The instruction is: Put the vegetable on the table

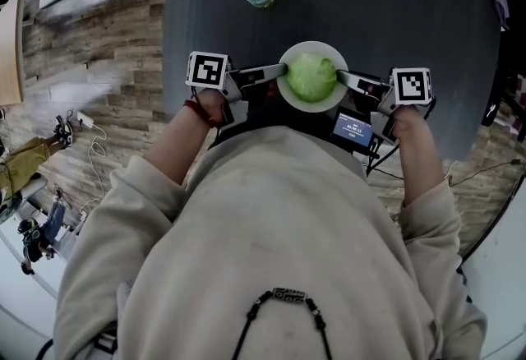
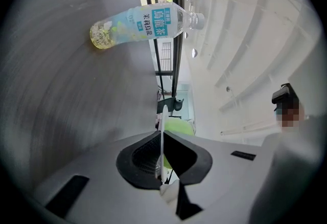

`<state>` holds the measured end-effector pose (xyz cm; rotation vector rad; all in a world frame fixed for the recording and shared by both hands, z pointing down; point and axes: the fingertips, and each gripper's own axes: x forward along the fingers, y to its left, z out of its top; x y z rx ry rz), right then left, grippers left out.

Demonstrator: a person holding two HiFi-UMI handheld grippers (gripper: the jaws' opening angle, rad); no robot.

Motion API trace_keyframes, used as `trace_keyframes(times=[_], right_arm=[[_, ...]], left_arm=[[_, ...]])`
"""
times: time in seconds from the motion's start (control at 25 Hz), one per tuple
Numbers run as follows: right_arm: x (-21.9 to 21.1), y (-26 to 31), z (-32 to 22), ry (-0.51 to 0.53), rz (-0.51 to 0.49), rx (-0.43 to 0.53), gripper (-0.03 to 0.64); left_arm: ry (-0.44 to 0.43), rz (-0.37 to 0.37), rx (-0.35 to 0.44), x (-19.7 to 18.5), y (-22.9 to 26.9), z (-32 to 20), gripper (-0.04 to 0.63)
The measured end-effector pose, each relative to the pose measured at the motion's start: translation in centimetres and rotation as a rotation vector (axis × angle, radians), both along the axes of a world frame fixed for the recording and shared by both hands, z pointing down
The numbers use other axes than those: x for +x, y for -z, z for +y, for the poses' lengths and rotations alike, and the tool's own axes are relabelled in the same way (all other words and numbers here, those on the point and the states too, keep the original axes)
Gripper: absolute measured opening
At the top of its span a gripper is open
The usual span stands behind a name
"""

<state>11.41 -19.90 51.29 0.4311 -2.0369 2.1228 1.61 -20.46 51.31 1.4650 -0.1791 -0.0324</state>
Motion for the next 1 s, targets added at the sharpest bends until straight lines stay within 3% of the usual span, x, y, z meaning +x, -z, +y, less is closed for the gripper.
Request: trace_keyframes(times=[0.64,0.76,0.88,1.0], right_arm=[[0.0,-3.2,0.5,0.011,-0.039,-0.003,0.025],[0.0,-3.9,0.5,0.021,-0.04,0.011,0.025],[-0.2,-4.5,0.7,0.014,-0.058,0.003,0.025],[0.0,-5.3,1.1,0.014,-0.055,-0.006,0.025]], left_arm=[[-0.003,-0.019,-0.006,0.4,-3.3,0.6,0.02],[-0.002,-0.038,0.031,0.0,-4.6,0.7,0.02],[0.018,-0.026,0.007,0.3,-4.8,0.9,0.02],[0.004,-0.06,0.013,0.2,-5.6,1.2,0.02]])
